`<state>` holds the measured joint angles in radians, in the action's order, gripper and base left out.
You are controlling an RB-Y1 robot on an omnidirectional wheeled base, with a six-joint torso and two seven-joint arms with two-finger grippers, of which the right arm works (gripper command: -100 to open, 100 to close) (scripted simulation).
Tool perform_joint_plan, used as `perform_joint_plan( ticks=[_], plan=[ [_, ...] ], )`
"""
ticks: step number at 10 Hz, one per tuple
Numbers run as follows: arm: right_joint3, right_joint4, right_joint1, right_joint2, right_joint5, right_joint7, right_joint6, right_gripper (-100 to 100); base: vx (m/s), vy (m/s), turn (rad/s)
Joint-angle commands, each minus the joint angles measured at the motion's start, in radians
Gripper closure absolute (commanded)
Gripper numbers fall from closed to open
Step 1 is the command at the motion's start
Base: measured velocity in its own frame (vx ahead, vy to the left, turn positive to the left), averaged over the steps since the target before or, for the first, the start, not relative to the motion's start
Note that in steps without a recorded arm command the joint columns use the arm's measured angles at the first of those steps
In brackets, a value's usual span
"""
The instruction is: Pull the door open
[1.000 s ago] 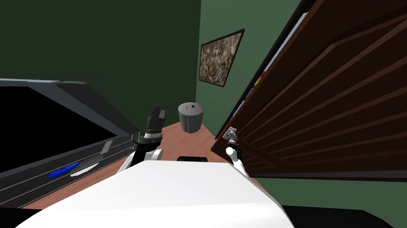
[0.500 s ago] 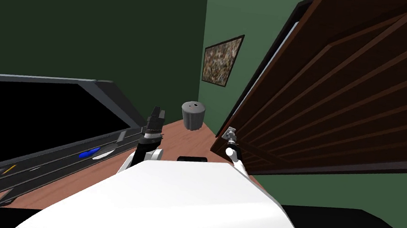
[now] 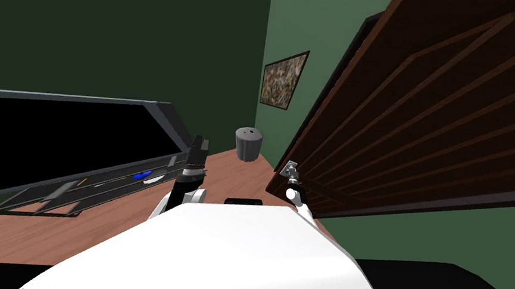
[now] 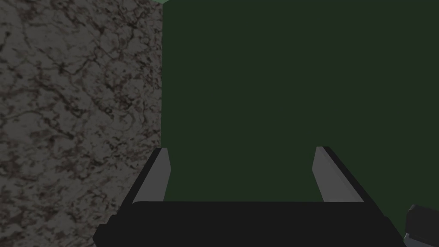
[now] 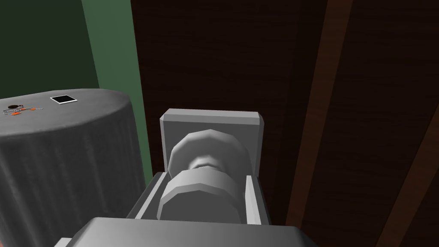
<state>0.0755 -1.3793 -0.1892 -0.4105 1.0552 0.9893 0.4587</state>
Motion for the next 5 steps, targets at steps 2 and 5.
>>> perform_joint_plan(
  ticks=[2,5],
  plan=[
    [0.024,-0.013,-0.011,-0.019,-0.004,0.023,0.007,100,-0.228,-0.021,0.095],
    [0.039,-0.015,-0.018,-0.031,-0.007,0.036,0.008,100,-0.135,-0.023,0.088]
  ],
)
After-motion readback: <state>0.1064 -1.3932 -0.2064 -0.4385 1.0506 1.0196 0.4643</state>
